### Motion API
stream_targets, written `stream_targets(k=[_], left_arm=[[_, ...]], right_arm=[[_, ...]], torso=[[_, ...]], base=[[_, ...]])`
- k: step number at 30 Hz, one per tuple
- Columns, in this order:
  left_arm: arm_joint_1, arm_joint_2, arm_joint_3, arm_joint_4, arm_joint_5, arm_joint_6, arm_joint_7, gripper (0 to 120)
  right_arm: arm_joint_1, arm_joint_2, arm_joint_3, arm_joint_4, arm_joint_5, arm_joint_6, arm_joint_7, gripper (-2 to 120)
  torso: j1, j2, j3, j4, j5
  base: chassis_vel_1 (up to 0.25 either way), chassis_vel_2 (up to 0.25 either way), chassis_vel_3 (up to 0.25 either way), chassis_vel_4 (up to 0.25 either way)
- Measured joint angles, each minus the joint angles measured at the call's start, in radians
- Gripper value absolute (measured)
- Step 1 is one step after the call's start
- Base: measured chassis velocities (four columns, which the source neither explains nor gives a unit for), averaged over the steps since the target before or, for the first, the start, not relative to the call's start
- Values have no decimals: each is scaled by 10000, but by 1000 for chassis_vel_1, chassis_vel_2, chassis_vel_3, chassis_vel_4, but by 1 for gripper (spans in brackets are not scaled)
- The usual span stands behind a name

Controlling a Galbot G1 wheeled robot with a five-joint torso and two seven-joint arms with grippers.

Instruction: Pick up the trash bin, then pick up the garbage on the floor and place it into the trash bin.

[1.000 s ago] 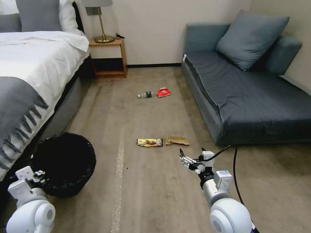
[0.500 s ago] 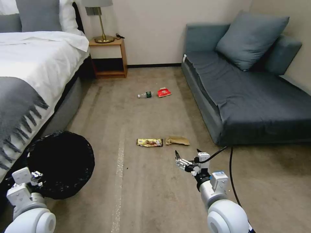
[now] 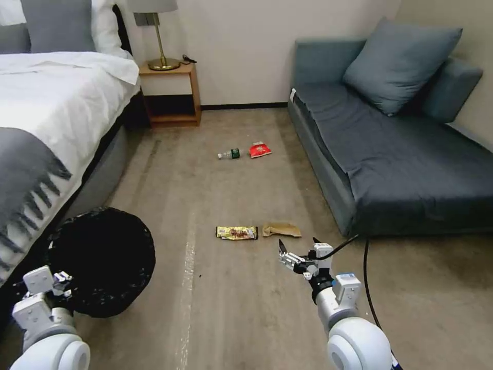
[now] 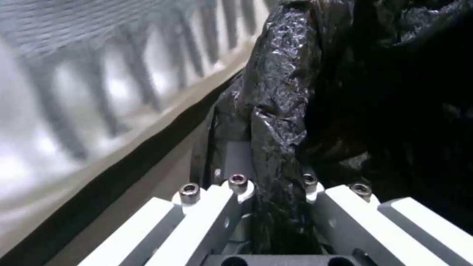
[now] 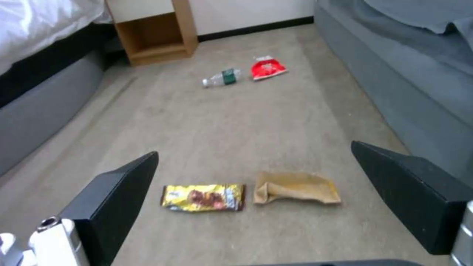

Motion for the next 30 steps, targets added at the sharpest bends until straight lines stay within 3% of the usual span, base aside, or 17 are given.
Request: stream_targets(k=[30], left_arm=[[-332,-26,-57,844,-48,-290,-11,3]], right_arm=[[125,-6,-235,-428,-212,13,92,100]], torso=[[0,0,0,3,0]], base=[[-162,167,164,-167]])
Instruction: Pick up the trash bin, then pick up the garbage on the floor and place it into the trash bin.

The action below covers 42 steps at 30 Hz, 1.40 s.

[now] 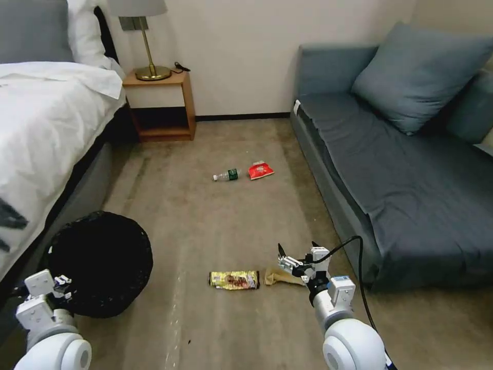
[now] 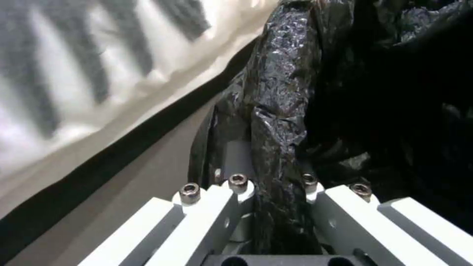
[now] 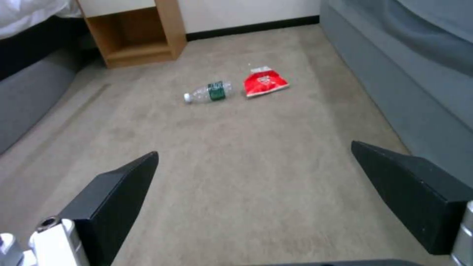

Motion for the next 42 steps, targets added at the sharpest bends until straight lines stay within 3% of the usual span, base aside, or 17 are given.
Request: stream_targets(k=[13,18,27,28,30,31,33,35,42], left_arm=[[-143,83,-58,196,-52,-83,22,3],[-213,102,-57,228,-61,-110,48,3],[-157,293,-62,218,-83,-180,246,3],[-125,329,-74,204,-88,-181,283,3],[-53,426,-134,192,-92,-204,362,3],[-53,426,-134,192,-92,-204,362,3],[7,491,-199,190,-227,-300,517,3],[39,561,-228,220,-430,-318,612,3],[28,737,-396,503,-676,-306,755,3]], right_arm=[[285,75,-417,-359,-109,-101,71,100],[429,-104,-635,-637,-16,640,-353,100],[1411,-1121,-1398,-1564,-458,-279,-1454,100],[1606,-1278,-1544,-1731,-497,-533,-1631,100],[2232,-1673,-1895,-2281,-846,-1224,-3033,100],[2232,-1673,-1895,-2281,-846,-1224,-3033,100],[2968,-1914,-2448,-3018,-1310,-1614,-4583,100],[3443,-1944,-2776,-3571,-1638,-1791,-5477,100],[4800,-1512,-3988,-5671,-2267,-1779,-6679,100]], torso=[[-1,0,0,1,-1],[0,0,1,-2,0],[-1,0,0,0,1],[-1,0,0,2,0],[-1,0,0,1,1],[-1,0,0,1,1],[-1,0,0,1,1],[-1,0,1,0,1],[-1,0,1,0,0]], base=[[-122,124,134,-127],[-120,117,91,-104],[-14,14,18,-12],[0,0,0,0],[0,0,0,0],[0,0,0,0],[0,0,0,0],[0,0,0,0],[0,0,0,0]])
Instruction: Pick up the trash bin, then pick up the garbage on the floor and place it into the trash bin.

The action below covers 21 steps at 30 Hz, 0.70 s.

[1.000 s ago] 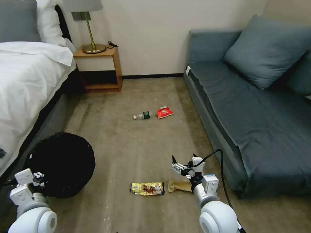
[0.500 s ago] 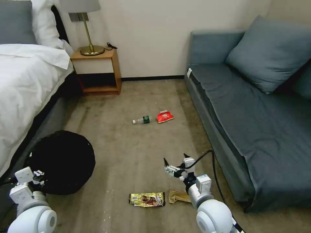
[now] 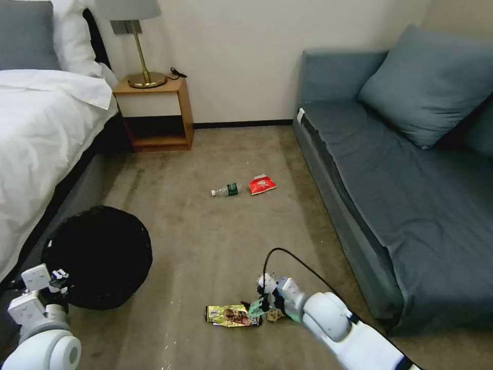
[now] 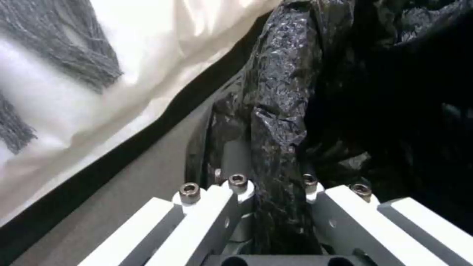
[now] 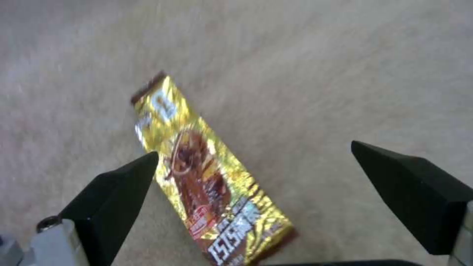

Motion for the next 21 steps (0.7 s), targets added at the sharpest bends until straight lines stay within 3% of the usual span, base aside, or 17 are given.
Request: stream_targets(k=[3,7,21], left_arm=[[75,-49,-29,18,0,3,54,3],[189,-157,-22,7,60,-81,164,3],[361,-272,90,11,313,-246,354,3]], right_arm=[[575,452,-499,-1321,-764,382,-299,100],[836,732,-758,-2058,-1157,612,-345,100],[897,1296,-869,-3178,-1901,984,-221,100]], torso=[[0,0,0,0,0],[0,0,0,0,-1],[0,0,-1,0,0]], base=[[0,0,0,0],[0,0,0,0],[0,0,0,0]])
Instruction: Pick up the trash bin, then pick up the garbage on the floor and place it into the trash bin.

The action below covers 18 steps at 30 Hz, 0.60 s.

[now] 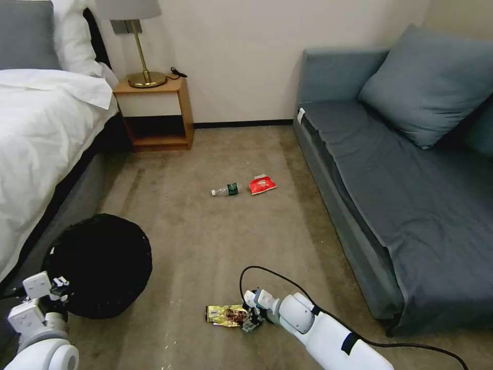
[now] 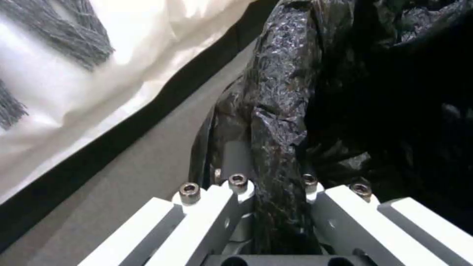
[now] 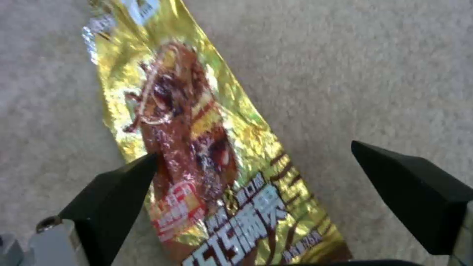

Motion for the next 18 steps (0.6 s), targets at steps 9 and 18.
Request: stream_targets(k=[9,18], left_arm=[[24,-36,98,18,49,-73,41,3],[70,-59,82,20,56,-163,62,3]], right_arm=[[-141,36,283,-337,-38,344,24,74],[-233,19,470,-259,4,420,73,55]], torso=[[-1,1,-2,0,0],[0,1,-1,3,1]], base=[[0,0,0,0],[0,0,0,0]])
